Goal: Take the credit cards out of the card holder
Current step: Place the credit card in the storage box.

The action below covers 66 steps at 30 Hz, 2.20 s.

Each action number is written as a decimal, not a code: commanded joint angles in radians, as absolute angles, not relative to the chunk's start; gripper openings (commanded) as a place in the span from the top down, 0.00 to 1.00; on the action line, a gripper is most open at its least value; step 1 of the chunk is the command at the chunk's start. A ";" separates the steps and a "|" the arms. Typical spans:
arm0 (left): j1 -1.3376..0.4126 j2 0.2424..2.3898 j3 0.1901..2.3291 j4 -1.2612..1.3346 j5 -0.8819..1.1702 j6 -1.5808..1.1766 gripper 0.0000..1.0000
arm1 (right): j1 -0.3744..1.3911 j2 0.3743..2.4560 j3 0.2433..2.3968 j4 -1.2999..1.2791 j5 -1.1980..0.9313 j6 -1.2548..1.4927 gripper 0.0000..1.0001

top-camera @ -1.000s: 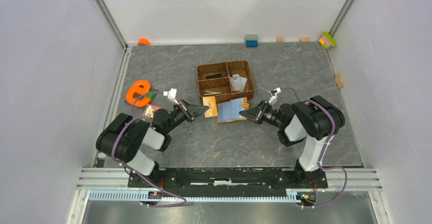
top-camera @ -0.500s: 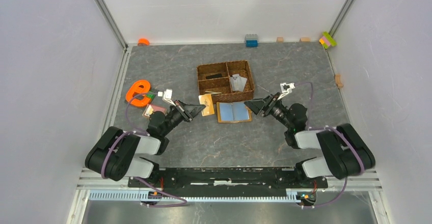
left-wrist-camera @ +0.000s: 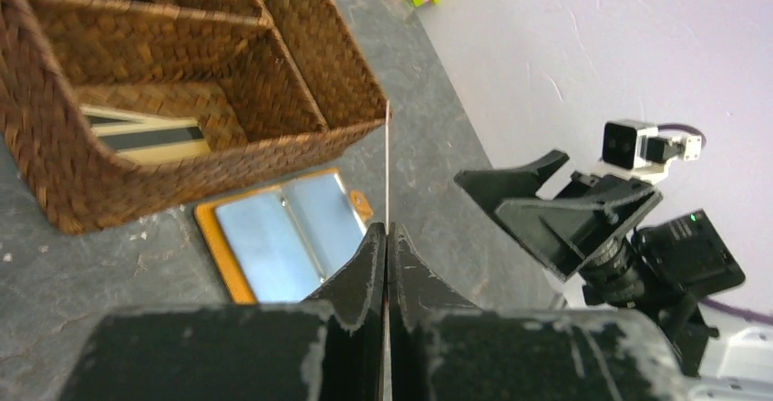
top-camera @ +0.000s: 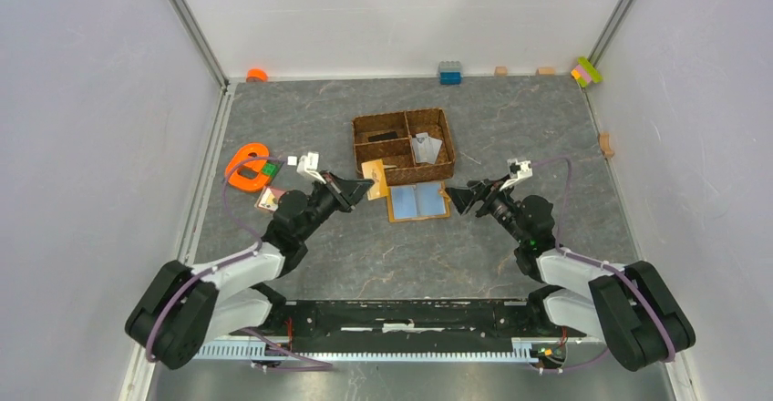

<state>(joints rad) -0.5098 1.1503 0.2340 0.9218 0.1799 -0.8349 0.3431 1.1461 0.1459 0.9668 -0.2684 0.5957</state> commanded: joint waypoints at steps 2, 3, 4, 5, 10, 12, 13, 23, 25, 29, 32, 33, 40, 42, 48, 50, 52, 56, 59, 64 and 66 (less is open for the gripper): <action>-0.602 1.066 0.438 0.468 -0.117 -0.694 0.98 | 0.346 1.108 0.119 0.986 -0.228 0.556 0.11; -0.601 1.071 0.476 0.403 -0.127 -0.697 0.98 | 0.346 1.101 0.114 0.987 -0.226 0.553 0.11; -0.601 1.081 0.524 0.355 -0.126 -0.692 0.98 | 0.346 1.095 0.112 0.982 -0.220 0.548 0.11; -0.602 1.096 0.575 0.290 -0.118 -0.677 0.98 | 0.347 1.088 0.109 0.974 -0.214 0.545 0.11; -0.604 1.194 0.909 -0.157 -0.088 -0.536 0.98 | 0.347 1.075 0.094 0.989 -0.203 0.546 0.12; -0.606 1.234 1.001 -0.252 -0.105 -0.467 0.98 | 0.347 1.082 0.098 0.998 -0.198 0.550 0.12; -0.607 1.252 1.026 -0.279 -0.136 -0.443 0.98 | 0.349 1.088 0.102 1.006 -0.195 0.555 0.12; -0.799 1.442 1.073 -0.148 -0.536 -0.023 0.98 | 0.350 1.151 0.191 0.937 -0.207 0.683 0.13; -0.840 1.455 1.075 -0.129 -0.593 0.060 0.98 | 0.350 1.158 0.240 0.859 -0.208 0.690 0.13; -0.895 1.400 0.943 0.073 -0.603 0.234 0.98 | 0.351 1.213 0.387 0.647 -0.219 0.638 0.13; -0.899 1.382 0.867 0.172 -0.574 0.320 0.98 | 0.352 1.261 0.467 0.517 -0.248 0.551 0.14; -0.900 1.386 0.856 0.167 -0.510 0.365 0.98 | 0.356 1.267 0.472 0.493 -0.240 0.523 0.14; -0.903 1.513 0.864 0.196 -0.473 0.533 0.98 | 0.387 1.280 0.466 0.542 -0.397 0.599 0.17; -0.902 1.532 0.869 0.193 -0.495 0.557 0.98 | 0.390 1.239 0.497 0.491 -0.435 0.586 0.17; -0.903 1.541 0.875 0.203 -0.530 0.624 0.98 | 0.388 1.041 0.474 0.369 -0.278 0.487 0.11; -0.902 1.544 0.862 0.236 -0.527 0.651 0.98 | 0.388 1.007 0.463 0.372 -0.265 0.481 0.11; -0.902 1.552 0.853 0.278 -0.534 0.685 0.98 | 0.386 0.981 0.449 0.373 -0.234 0.479 0.10; -0.903 1.533 0.864 0.273 -0.513 0.693 0.98 | 0.372 0.945 0.431 0.364 -0.180 0.469 0.10; -0.904 1.527 0.862 0.288 -0.506 0.737 0.98 | 0.362 0.906 0.413 0.368 -0.149 0.469 0.08; -0.902 1.620 0.910 0.328 -0.531 0.845 0.98 | 0.358 0.789 0.351 0.392 -0.048 0.464 0.05; -0.902 1.669 0.948 0.328 -0.570 0.889 0.98 | 0.358 0.724 0.323 0.402 -0.008 0.458 0.04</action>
